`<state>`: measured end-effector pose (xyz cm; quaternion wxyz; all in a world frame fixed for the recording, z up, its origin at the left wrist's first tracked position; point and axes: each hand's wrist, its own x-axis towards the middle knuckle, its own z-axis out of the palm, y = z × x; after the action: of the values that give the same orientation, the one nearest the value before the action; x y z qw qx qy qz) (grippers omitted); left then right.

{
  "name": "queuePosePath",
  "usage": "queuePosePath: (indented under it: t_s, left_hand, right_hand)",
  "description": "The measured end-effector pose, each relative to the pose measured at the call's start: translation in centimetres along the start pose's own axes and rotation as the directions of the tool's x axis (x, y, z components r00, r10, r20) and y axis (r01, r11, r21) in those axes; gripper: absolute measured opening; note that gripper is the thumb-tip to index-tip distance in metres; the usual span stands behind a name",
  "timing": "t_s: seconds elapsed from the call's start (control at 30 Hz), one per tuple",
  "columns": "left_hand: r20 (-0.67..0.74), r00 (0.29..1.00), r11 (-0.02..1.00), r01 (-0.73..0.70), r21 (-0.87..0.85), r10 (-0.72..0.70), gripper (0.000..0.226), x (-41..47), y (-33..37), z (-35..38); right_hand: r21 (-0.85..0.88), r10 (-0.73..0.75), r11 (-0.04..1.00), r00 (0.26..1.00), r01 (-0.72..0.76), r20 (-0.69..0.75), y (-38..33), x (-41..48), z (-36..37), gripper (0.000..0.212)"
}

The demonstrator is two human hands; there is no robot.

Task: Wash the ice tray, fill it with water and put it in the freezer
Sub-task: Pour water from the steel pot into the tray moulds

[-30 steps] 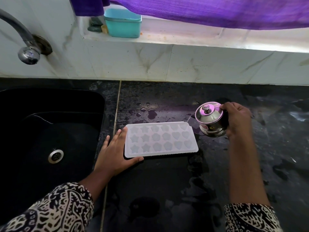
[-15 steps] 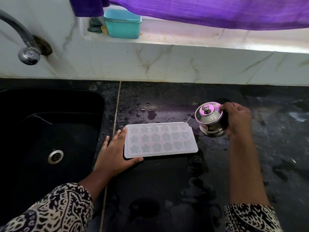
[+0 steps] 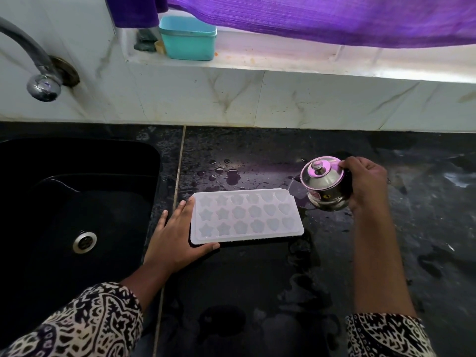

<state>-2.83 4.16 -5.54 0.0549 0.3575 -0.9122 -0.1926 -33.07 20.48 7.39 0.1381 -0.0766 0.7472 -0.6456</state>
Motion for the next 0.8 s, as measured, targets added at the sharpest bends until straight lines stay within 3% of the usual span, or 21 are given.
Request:
queuePosePath:
  t_s: [0.8]
  left_hand:
    - [0.005, 1.000, 1.000, 0.000, 0.008, 0.000, 0.127, 0.01, -0.05, 0.04]
  right_hand:
    - [0.012, -0.004, 1.000, 1.000, 0.004, 0.003, -0.34, 0.07, -0.06, 0.018]
